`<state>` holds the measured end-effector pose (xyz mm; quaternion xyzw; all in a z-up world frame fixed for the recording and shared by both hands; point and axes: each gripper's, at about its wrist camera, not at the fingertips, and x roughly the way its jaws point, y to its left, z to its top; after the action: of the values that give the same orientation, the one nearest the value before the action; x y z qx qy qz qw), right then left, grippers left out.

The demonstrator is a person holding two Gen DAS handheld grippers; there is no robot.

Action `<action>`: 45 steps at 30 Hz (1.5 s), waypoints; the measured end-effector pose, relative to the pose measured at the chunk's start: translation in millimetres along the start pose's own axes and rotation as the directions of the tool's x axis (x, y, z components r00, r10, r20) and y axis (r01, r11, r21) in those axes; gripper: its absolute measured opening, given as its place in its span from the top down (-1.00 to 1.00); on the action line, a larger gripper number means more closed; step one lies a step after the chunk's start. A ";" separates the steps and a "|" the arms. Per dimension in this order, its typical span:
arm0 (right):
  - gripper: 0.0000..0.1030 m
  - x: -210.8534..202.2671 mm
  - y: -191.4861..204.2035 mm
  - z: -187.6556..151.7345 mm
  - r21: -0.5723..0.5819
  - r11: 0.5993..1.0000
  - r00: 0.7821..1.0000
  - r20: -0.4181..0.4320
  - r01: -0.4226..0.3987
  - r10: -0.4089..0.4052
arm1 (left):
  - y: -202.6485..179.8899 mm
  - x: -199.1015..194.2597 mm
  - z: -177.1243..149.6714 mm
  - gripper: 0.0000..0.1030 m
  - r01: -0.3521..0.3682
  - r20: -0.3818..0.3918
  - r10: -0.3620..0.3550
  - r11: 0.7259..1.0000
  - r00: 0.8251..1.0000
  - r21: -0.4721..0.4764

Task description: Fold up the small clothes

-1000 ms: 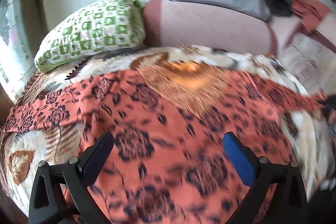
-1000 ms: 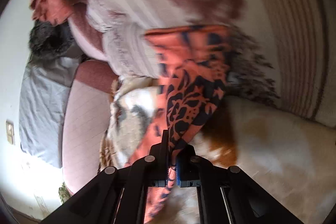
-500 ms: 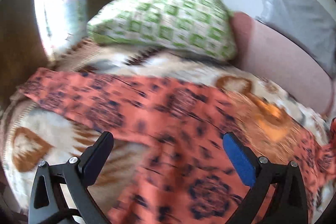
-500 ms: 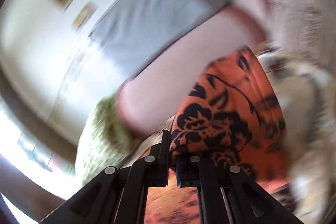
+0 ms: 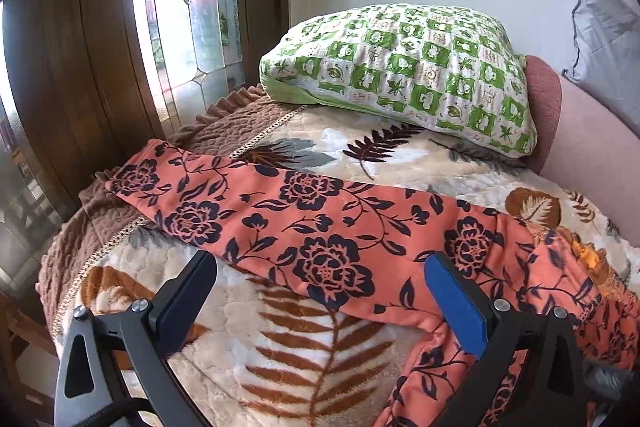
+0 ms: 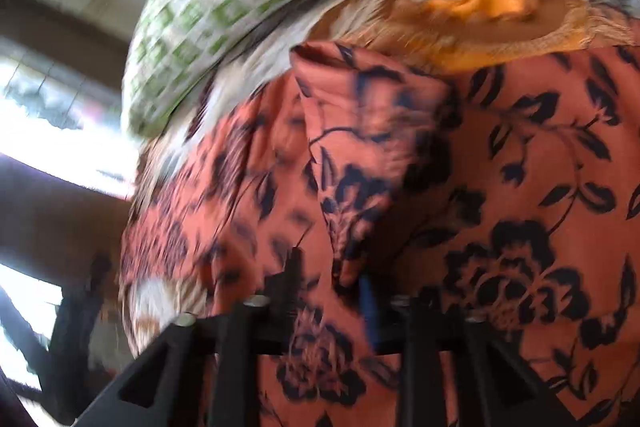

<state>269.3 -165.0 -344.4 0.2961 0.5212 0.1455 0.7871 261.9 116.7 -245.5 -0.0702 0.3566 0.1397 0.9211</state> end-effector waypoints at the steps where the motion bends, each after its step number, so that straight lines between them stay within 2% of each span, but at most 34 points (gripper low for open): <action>1: -0.28 -14.2 -4.9 -4.5 -0.014 0.999 0.999 0.020 -0.032 0.032 | -1.7 0.5 0.7 -1.00 0.008 0.001 -0.008 1.000 1.000 0.000; 2: -0.40 -28.4 -6.0 -10.8 -0.026 0.998 0.997 0.047 -0.060 0.061 | -4.4 0.1 1.0 -1.00 0.018 0.002 -0.018 1.000 1.000 0.004; 5: -0.40 -71.1 -24.5 -21.2 -0.054 0.990 0.986 0.094 -0.133 0.138 | -16.4 -0.6 0.7 -1.00 0.077 0.001 -0.077 0.997 0.997 0.023; 10: -0.41 -134.0 -83.5 -36.5 0.017 0.992 0.962 0.248 -0.124 0.115 | -50.8 -13.2 -4.7 -1.00 0.190 0.033 -0.195 0.976 0.980 0.106; 12: -0.40 -144.9 -115.2 -38.1 0.088 0.987 0.954 0.281 -0.132 0.103 | -62.7 -24.6 -7.0 -1.00 0.244 0.080 -0.253 0.963 0.964 0.114; 14: -0.39 -141.3 -132.5 -31.9 0.151 0.980 0.948 0.310 -0.128 0.076 | -82.4 -35.5 -9.3 -1.00 0.306 0.122 -0.323 0.942 0.939 0.135; 17: -0.37 -145.8 -160.8 -17.8 0.265 0.952 0.934 0.354 -0.154 0.053 | -120.4 -38.0 -16.8 -1.00 0.389 0.097 -0.412 0.901 0.906 0.189; 19: -0.37 -148.7 -169.7 -15.1 0.322 0.921 0.921 0.381 -0.218 0.085 | -149.4 -36.6 -27.2 -1.00 0.408 0.073 -0.434 0.884 0.898 0.229; 20: -0.37 -153.1 -174.4 -12.0 0.333 0.916 0.915 0.397 -0.222 0.077 | -161.3 -35.4 -31.6 -1.00 0.399 0.061 -0.426 0.882 0.903 0.251; 23: -0.37 -161.0 -177.9 -1.6 0.341 0.924 0.910 0.414 -0.170 0.015 | -188.6 -28.4 -47.3 -1.00 0.313 0.062 -0.354 0.884 0.933 0.346; 25: -0.37 -155.0 -188.4 3.1 0.376 0.916 0.921 0.390 -0.142 -0.017 | -195.3 -13.2 -55.7 -1.00 0.175 0.061 -0.217 0.898 0.974 0.404; 27: -0.37 -139.5 -201.5 4.4 0.443 0.890 0.944 0.326 -0.106 -0.050 | -187.3 15.2 -55.1 -1.00 0.037 0.007 -0.044 0.907 0.999 0.419; 29: -0.37 -136.0 -204.7 2.1 0.468 0.876 0.950 0.309 -0.117 -0.038 | -166.0 40.5 -50.8 -1.00 -0.046 -0.062 0.075 0.923 0.995 0.382; 31: -0.37 -140.4 -195.9 4.9 0.452 0.888 0.957 0.287 -0.087 -0.052 | -138.7 59.4 -43.3 -1.00 -0.109 -0.123 0.155 0.941 0.980 0.320; 32: -0.38 -145.6 -190.5 5.0 0.430 0.896 0.952 0.304 -0.109 -0.030 | -125.8 63.0 -39.2 -1.00 -0.118 -0.142 0.163 0.953 0.976 0.280; 34: -0.38 -150.8 -179.2 6.3 0.373 0.917 0.938 0.346 -0.138 0.000 | -103.6 61.9 -27.2 -1.00 -0.090 -0.154 0.119 0.978 0.981 0.186; 36: -0.38 -152.3 -165.7 10.7 0.305 0.948 0.933 0.358 -0.090 -0.027 | -92.7 55.7 -18.1 -1.00 -0.059 -0.135 0.076 0.990 0.988 0.130; 38: -0.38 -140.1 -163.8 13.5 0.294 0.954 0.944 0.327 -0.062 -0.039 | -92.2 50.1 -14.8 -1.00 0.007 -0.113 0.005 0.995 0.994 0.100; 40: -0.38 -118.7 -174.3 12.9 0.346 0.937 0.971 0.238 -0.046 -0.040 | -102.4 53.2 -16.6 -1.00 0.066 -0.122 -0.050 0.989 0.991 0.129; 41: -0.37 -108.0 -180.0 11.1 0.368 0.929 0.977 0.209 -0.041 -0.040 | -112.1 60.8 -22.0 -1.00 0.081 -0.156 -0.054 0.982 0.986 0.173; 42: -0.36 -110.5 -179.4 10.7 0.362 0.931 0.971 0.235 -0.046 -0.043 | -117.0 66.3 -27.7 -1.00 0.074 -0.187 -0.035 0.976 0.982 0.206; 43: -0.36 -113.2 -175.5 12.9 0.355 0.934 0.972 0.230 -0.034 -0.052 | -123.2 78.3 -36.4 -1.00 0.042 -0.231 0.018 0.967 0.973 0.252; 44: -0.36 -114.3 -170.3 15.7 0.343 0.939 0.974 0.218 -0.020 -0.059 | -124.8 84.3 -43.1 -1.00 0.032 -0.256 0.039 0.963 0.966 0.268; 45: -0.36 -121.0 -168.3 11.5 0.324 0.945 0.974 0.223 -0.028 -0.048 | -121.7 80.5 -42.6 -1.00 0.037 -0.236 0.020 0.971 0.972 0.237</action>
<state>216.1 -365.3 -356.3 0.4340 0.4456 0.0185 0.7828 329.1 8.0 -327.7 0.0240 0.4776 0.0821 0.8744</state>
